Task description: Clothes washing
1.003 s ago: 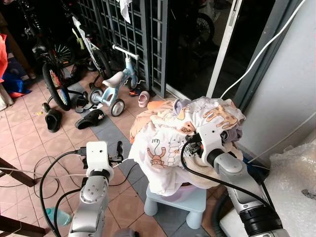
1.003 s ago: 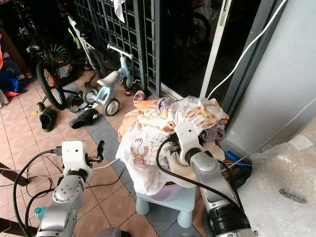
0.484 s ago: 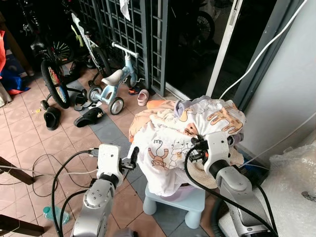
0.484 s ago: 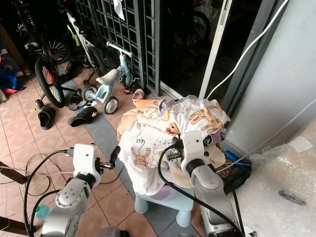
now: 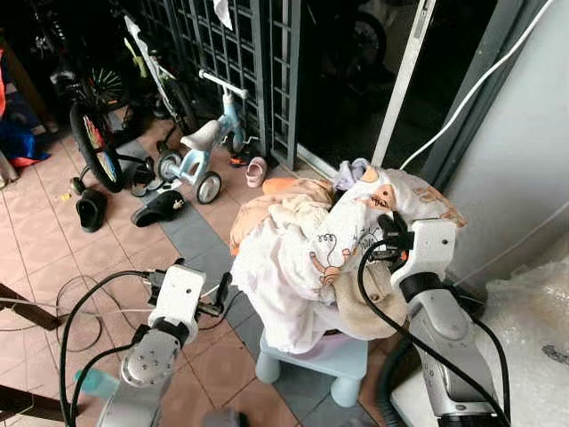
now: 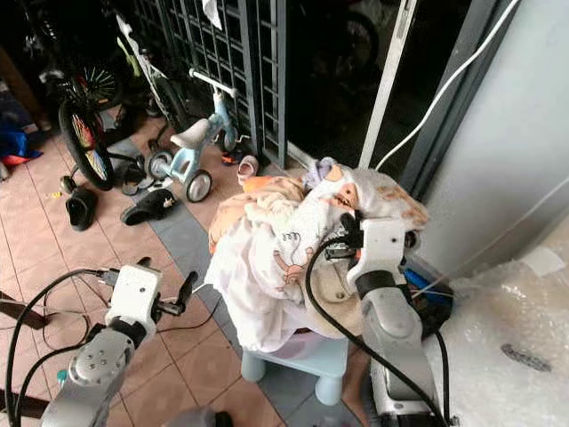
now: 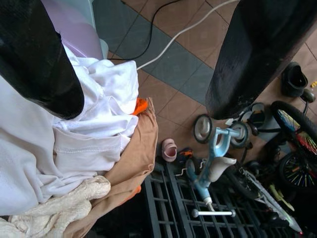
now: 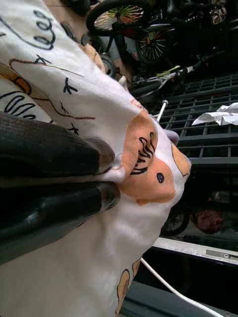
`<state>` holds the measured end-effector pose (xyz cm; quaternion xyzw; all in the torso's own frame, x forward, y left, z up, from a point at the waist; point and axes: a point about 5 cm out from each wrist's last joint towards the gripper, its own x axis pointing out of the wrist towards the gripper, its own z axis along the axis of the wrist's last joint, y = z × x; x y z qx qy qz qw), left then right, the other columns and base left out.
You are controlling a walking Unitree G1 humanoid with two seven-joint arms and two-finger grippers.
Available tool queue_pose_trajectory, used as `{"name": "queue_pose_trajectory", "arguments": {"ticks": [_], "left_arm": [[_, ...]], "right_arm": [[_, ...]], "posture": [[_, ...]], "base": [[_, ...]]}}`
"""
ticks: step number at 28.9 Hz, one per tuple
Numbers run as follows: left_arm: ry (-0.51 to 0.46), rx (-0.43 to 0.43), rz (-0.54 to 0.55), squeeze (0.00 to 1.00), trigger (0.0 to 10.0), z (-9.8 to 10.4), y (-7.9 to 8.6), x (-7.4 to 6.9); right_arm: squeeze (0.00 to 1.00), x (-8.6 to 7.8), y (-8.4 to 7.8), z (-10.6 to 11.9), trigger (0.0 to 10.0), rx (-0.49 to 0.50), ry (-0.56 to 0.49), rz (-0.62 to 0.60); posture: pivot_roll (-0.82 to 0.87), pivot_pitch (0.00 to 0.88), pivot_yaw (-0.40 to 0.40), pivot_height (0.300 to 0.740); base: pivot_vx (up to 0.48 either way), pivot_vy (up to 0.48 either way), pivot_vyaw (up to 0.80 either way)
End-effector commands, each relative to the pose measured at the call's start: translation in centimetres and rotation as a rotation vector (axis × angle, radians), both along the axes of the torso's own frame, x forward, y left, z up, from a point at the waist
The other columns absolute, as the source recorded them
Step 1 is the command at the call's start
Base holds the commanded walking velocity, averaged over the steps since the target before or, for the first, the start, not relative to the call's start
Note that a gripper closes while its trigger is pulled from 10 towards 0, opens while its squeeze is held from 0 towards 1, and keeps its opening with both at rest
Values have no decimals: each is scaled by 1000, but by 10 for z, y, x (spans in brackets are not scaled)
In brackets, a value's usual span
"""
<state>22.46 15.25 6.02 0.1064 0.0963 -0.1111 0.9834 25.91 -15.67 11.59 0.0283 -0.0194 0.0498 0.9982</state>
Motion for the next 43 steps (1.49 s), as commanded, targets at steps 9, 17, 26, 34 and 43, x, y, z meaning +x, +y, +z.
{"name": "queue_pose_trajectory", "arguments": {"ticks": [9,17,26,34,43], "left_arm": [[-69,-79,68,0,10000,9,-24,23],[-62,-74,83,0,10000,7,-19,27],[-38,-84,47,0,10000,2,-30,25],[-8,-76,37,0,10000,-4,-31,24],[11,-75,34,0,10000,-7,-33,22]], "right_arm": [[0,-7,41,10,0,65,-8,390],[0,-11,66,7,0,90,47,655],[0,-15,61,-34,3176,-157,243,668],[1000,-11,55,-24,10000,-201,151,634],[1000,11,43,41,10000,-42,-108,524]], "posture": [[-39,0,38,740],[-31,0,50,740],[-43,0,48,740],[-49,0,47,740],[-62,0,44,740]], "base": [[0,0,0],[0,0,0],[0,0,0],[0,0,0],[0,0,0]]}}
